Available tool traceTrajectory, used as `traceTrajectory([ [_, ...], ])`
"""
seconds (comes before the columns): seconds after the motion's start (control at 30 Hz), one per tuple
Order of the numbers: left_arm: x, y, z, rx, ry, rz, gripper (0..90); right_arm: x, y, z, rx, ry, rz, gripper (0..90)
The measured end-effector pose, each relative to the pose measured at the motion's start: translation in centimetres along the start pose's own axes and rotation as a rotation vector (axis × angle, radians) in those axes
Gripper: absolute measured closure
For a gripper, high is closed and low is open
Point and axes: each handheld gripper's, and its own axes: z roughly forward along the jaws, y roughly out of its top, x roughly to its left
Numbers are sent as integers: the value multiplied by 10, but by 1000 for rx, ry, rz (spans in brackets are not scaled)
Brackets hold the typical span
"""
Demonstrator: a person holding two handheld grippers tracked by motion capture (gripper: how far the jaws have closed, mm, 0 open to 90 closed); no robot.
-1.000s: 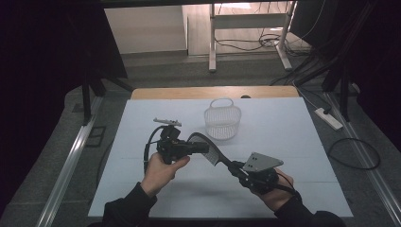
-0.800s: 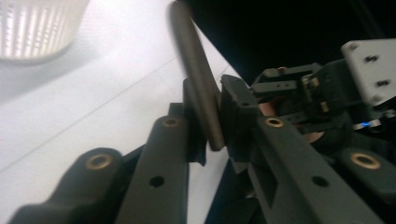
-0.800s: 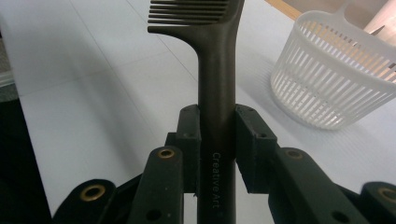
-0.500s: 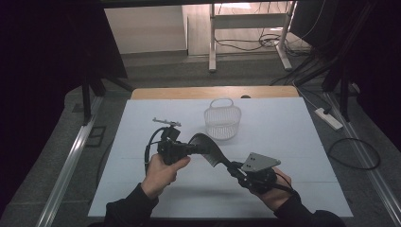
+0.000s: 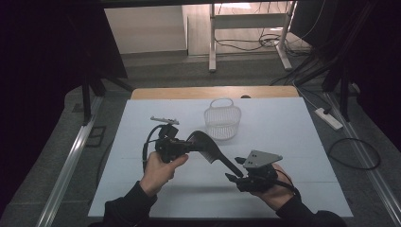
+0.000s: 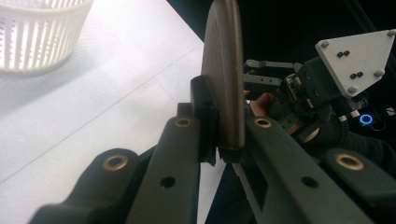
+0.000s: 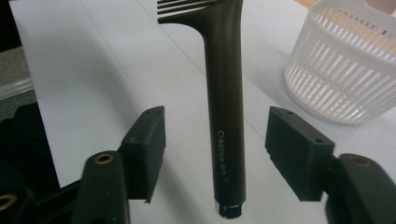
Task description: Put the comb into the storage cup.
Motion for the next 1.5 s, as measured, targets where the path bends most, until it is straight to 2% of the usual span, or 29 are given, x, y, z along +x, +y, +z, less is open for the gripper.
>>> traceTrajectory([
  [0.1, -1, 2, 0, 3, 16, 15, 873, 0, -1, -3, -13, -23, -8, 320],
  [0.3, -3, 7, -1, 17, 45, 50, 873, -3, -3, -5, 3, -3, 12, 268],
  [0.47, -4, 12, -2, 23, 72, 77, 873, -10, -5, -11, -2, 8, 64, 198],
  [0.63, -4, 18, -4, 32, 101, 99, 873, -16, -9, -15, 19, 7, 123, 148],
  [0.93, -2, 27, -14, 37, 140, 116, 873, -23, -16, -27, 14, -17, 136, 48],
  [1.27, -3, 39, -21, 44, 180, 133, 873, -26, -26, -38, 45, -46, 130, 25],
  [1.5, -6, 51, -26, 51, 214, 162, 873, -29, -35, -46, 55, -51, 141, 21],
])
